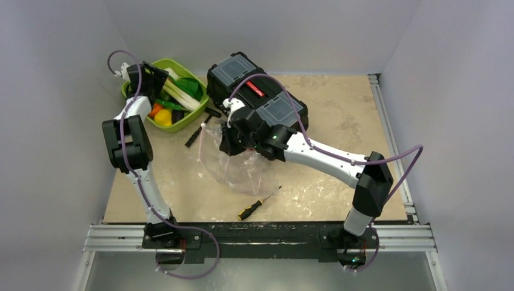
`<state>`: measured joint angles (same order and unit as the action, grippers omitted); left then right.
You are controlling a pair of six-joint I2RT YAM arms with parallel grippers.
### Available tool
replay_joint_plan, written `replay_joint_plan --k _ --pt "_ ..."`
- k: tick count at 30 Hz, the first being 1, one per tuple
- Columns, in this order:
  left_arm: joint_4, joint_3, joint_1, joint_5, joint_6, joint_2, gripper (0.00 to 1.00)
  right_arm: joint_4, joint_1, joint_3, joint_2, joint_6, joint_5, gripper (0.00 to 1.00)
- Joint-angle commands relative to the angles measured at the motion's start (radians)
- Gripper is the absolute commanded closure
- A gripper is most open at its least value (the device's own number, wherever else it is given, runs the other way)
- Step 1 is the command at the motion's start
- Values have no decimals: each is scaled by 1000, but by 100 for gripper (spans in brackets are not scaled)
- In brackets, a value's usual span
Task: Place the food in the zip-top bag and seal the zipper
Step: Pick up the fake vegetable from the bin.
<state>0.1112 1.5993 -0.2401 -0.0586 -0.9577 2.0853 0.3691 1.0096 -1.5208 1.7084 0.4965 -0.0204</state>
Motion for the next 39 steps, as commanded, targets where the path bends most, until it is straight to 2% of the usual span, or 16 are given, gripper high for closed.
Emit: replay_joint_plan --k 1,5,8,13,20,22,26,29,39 --pt "50 37 -1 67 4 37 24 -16 -24 -32 5 -15 17 100" --pt "-5 44 -2 91 -52 63 22 -21 -35 -29 11 -12 45 100" --pt "31 12 4 102 -97 77 22 -28 -41 -29 16 -4 60 100" --pt "71 25 3 42 -172 130 30 -24 -44 -36 26 2 70 100" --pt "144 24 6 -40 -231 176 52 -24 -44 -37 28 8 69 100" --pt "163 14 11 -42 -226 175 55 -26 -44 -36 32 13 72 100" --pt "200 7 3 -66 -189 165 83 -23 -43 -42 39 20 80 100" --pt "206 -34 -2 -70 -120 92 99 -15 -43 -44 36 28 74 100" --pt "166 -309 -12 -88 155 -417 100 7 -51 -48 53 76 112 100"
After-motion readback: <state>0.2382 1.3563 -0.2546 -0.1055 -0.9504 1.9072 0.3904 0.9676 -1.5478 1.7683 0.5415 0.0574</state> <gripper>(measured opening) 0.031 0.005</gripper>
